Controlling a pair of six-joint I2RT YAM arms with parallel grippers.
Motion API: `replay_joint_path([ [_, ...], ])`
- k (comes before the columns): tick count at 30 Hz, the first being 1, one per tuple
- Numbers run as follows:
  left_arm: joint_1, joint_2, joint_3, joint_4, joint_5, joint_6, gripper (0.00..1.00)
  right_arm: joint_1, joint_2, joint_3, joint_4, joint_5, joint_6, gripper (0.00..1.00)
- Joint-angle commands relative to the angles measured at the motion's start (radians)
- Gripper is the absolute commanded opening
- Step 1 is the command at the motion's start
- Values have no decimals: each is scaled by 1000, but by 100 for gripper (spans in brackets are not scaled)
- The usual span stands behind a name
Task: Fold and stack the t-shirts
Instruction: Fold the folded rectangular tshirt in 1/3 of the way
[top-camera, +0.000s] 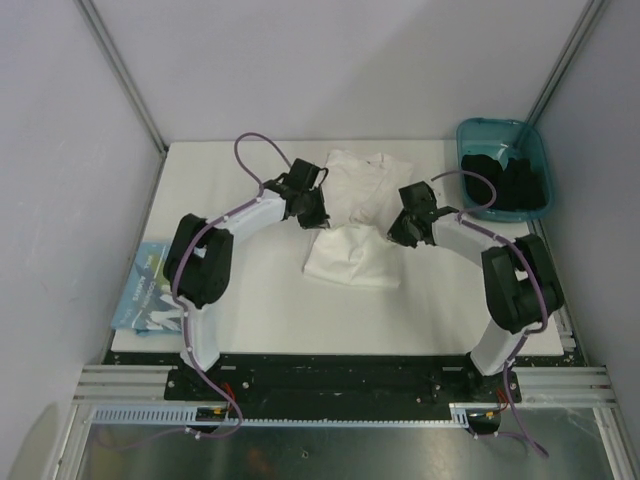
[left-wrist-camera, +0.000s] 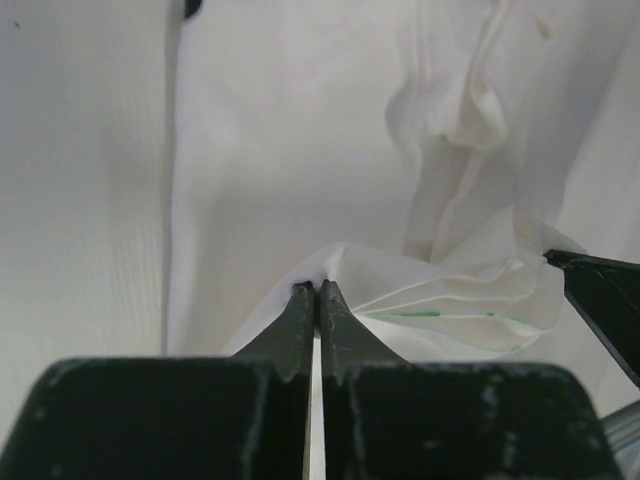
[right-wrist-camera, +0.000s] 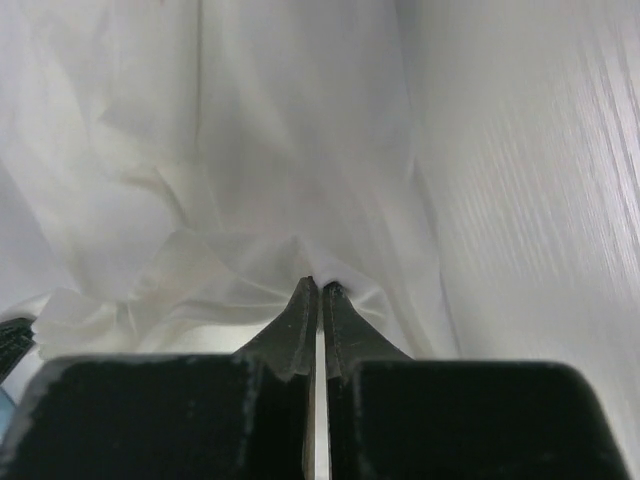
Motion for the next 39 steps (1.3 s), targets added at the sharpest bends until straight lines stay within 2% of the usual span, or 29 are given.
replay_joint_path([
  [1, 33, 68, 108, 24, 2, 34, 0, -29, 83, 77, 87, -27, -48, 0],
  [9, 70, 150, 170, 27, 5, 17, 0, -82, 136, 117, 111, -63, -56, 0],
  [23, 89, 194, 232, 26, 16, 23, 0, -123, 146, 147, 107, -107, -54, 0],
  [26, 89, 200, 237, 26, 17, 36, 1, -127, 138, 146, 108, -108, -61, 6],
  [28, 93, 201, 243, 26, 12, 53, 5, -131, 128, 149, 109, -106, -71, 11],
  [30, 100, 196, 247, 27, 5, 69, 16, -138, 117, 157, 104, -101, -83, 18],
  [32, 109, 187, 250, 26, 8, 90, 37, -145, 105, 173, 85, -94, -97, 35],
  [34, 118, 162, 247, 28, -6, 115, 53, -145, 85, 186, 68, -74, -114, 48],
  [36, 123, 130, 241, 28, -21, 144, 64, -142, 60, 196, 52, -52, -132, 52],
  [39, 124, 92, 222, 27, 8, 169, 65, -115, 27, 202, 32, -27, -154, 48],
])
